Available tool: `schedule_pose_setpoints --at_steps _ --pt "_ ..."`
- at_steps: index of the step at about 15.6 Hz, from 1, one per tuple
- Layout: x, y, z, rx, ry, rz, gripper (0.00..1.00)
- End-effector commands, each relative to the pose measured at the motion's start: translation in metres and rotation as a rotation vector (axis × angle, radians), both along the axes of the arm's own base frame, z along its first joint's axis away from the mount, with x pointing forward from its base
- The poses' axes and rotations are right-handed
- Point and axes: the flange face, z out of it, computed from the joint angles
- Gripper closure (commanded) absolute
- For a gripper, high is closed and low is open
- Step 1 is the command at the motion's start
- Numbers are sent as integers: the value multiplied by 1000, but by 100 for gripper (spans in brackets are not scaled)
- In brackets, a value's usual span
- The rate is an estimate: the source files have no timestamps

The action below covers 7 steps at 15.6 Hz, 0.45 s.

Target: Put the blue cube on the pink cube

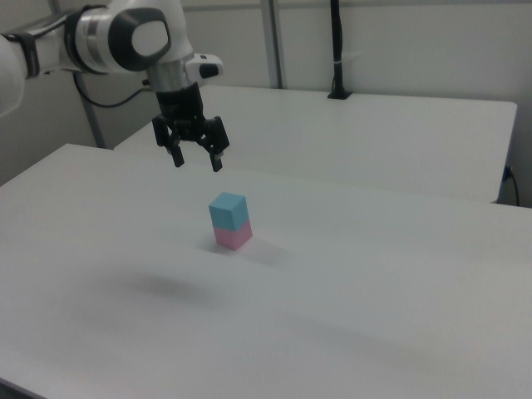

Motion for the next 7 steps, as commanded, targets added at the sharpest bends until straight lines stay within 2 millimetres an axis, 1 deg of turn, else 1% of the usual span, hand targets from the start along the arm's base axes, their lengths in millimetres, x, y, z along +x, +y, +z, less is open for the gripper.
schedule_pose_setpoints --at_steps 1,3,4,7 --pt "-31 -20 24 13 33 37 0" --pt "-41 -27 35 38 39 18 0" --pt "-46 -32 43 60 32 1 0" --pt "-49 -34 46 64 30 -13 0"
